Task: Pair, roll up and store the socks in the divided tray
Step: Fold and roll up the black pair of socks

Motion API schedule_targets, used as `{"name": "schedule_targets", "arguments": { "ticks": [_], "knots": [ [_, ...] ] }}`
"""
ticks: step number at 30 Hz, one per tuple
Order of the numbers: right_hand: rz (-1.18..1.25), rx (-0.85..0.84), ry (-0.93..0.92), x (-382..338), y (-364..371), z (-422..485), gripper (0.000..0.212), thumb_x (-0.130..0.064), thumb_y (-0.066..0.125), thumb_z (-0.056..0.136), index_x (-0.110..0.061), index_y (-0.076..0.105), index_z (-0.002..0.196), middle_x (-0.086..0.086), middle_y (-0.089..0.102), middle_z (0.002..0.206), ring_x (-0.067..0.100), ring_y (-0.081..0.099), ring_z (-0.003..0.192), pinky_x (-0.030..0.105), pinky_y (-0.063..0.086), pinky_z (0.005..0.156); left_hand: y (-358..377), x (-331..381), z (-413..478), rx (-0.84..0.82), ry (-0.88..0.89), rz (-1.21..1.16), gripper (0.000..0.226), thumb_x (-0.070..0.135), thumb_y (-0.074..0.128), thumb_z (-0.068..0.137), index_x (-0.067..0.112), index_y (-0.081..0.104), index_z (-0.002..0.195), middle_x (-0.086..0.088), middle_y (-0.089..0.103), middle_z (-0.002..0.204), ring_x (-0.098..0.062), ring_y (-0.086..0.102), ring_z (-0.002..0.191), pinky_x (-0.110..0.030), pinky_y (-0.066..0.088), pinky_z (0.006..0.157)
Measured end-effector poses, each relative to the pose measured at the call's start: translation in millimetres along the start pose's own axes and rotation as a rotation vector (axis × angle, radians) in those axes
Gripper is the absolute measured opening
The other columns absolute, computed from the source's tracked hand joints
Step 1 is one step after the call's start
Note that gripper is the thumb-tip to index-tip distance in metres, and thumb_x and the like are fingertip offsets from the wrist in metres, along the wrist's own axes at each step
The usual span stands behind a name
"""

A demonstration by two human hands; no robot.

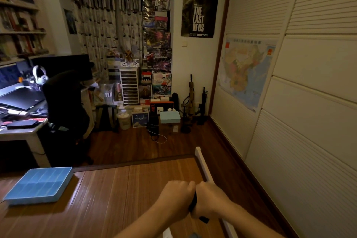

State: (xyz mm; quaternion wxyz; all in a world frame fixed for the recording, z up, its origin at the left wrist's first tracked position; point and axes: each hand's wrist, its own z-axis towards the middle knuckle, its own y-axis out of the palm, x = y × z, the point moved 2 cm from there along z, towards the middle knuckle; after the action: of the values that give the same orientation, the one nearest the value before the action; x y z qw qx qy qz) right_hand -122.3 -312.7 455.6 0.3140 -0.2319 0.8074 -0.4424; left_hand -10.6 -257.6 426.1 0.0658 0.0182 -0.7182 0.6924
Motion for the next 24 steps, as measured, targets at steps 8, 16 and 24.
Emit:
{"name": "schedule_targets", "arguments": {
  "ticks": [8,16,24],
  "knots": [
    [-0.234,0.234,-0.043,-27,26,2,0.055,-0.025,0.073,0.087,-0.014,0.045,0.133,0.007,0.056,0.128,0.025,0.056,0.118,0.038,0.046,0.101,1,-21,-14,-0.240,-0.131,-0.239,0.015,0.028,0.071,0.091,0.019,0.064,0.100,0.005,0.064,0.085,-0.010,0.063,0.077,-0.019,0.050,0.072],
    [-0.170,0.250,-0.073,-48,40,3,0.030,-0.014,0.060,0.096,-0.013,0.051,0.124,0.007,0.062,0.121,0.024,0.061,0.109,0.031,0.047,0.088,13,-42,-28,-0.340,-0.182,-0.181,0.026,0.027,0.071,0.092,0.019,0.062,0.116,-0.002,0.064,0.106,-0.017,0.064,0.096,-0.029,0.054,0.088],
    [0.004,0.057,0.015,-62,35,1,0.021,-0.017,0.075,0.085,-0.016,0.063,0.102,0.006,0.070,0.103,0.021,0.067,0.095,0.035,0.057,0.087,23,-37,-50,0.075,0.000,-0.020,0.016,0.026,0.054,0.102,0.016,0.056,0.114,-0.003,0.065,0.101,-0.012,0.047,0.076,-0.031,0.044,0.077]
  ]
}}
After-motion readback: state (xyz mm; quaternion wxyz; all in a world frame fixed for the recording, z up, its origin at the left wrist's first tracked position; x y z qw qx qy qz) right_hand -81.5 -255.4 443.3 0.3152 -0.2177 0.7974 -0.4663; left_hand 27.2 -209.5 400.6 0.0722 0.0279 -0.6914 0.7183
